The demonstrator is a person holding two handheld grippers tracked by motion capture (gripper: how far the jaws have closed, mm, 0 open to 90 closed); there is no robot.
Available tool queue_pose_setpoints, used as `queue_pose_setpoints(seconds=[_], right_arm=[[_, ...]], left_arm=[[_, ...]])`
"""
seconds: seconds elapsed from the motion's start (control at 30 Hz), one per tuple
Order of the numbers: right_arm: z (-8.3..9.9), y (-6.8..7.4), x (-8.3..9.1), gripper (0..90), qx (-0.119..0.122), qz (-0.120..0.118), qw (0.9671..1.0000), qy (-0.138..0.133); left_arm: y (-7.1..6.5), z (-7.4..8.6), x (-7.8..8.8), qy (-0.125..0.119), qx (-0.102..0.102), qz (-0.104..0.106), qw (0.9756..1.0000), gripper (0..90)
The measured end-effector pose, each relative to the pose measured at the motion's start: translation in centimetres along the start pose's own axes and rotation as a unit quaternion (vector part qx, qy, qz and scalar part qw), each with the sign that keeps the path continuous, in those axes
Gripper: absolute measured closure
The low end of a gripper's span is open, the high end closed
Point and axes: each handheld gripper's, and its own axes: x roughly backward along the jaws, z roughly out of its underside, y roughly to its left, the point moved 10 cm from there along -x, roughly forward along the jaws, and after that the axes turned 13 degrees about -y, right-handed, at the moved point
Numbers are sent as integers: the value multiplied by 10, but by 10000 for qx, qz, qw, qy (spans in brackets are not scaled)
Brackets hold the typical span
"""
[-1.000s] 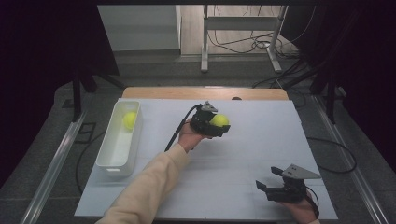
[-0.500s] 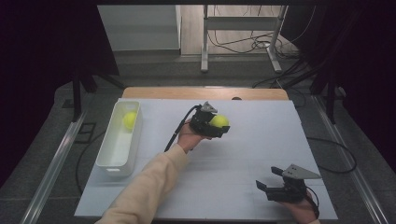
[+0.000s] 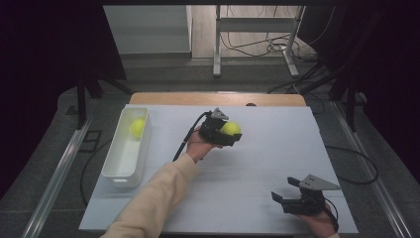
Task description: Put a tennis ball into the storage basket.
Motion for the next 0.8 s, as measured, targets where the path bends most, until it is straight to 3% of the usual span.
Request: queue_pose_setpoints(seconds=[0.8], right_arm=[[0, 0, 0, 144, 8, -5, 10000, 7]], left_arm=[[8, 1, 13, -46, 29, -78, 10000, 260]])
